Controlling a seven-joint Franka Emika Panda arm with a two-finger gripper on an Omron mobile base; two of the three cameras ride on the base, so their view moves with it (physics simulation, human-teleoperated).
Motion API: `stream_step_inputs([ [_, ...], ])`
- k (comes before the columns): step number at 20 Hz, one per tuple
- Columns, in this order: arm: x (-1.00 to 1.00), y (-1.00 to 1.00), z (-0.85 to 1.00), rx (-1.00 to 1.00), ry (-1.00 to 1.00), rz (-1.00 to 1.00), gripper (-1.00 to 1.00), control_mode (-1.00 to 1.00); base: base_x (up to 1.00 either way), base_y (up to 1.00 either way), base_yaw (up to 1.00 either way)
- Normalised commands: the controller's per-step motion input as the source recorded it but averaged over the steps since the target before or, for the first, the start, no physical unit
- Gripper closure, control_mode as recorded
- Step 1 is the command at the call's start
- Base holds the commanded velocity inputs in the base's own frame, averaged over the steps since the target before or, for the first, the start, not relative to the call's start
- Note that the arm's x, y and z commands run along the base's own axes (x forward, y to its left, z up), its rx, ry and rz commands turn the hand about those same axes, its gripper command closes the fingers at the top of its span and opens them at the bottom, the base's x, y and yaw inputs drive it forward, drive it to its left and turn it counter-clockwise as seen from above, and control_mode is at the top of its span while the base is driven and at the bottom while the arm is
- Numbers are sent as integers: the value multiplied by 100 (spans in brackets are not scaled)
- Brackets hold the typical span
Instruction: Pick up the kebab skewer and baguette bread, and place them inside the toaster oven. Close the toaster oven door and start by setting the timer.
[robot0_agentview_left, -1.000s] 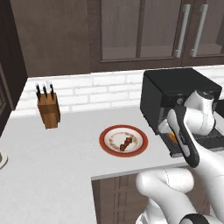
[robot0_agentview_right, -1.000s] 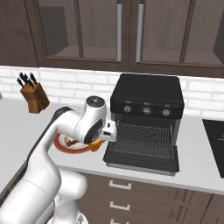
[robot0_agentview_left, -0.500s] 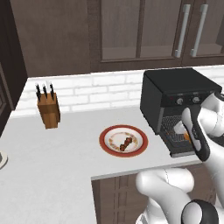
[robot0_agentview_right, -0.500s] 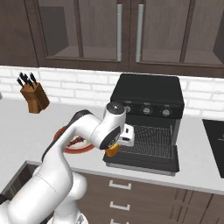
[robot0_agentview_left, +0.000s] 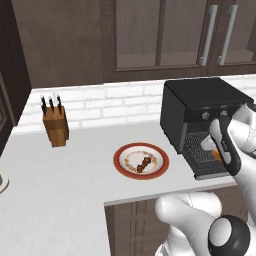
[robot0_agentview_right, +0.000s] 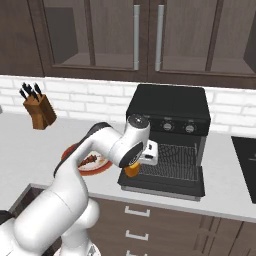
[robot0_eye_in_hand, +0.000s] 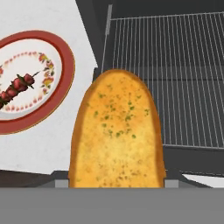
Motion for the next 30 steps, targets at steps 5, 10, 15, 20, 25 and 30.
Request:
stream_step_inputs([
  [5, 18, 0, 0, 0, 0, 0, 100, -100, 0, 0, 0],
  [10, 17, -1, 0, 0, 0, 0, 100, -100, 0, 0, 0],
  [15, 11, 0, -4, 0, 0, 0, 100, -100, 0, 0, 0],
  [20, 14, -4, -5, 0, 0, 0, 100, -100, 0, 0, 0],
  [25, 14, -3, -5, 0, 0, 0, 100, -100, 0, 0, 0],
  [30, 5, -6, -15, 0, 0, 0, 100, -100, 0, 0, 0],
])
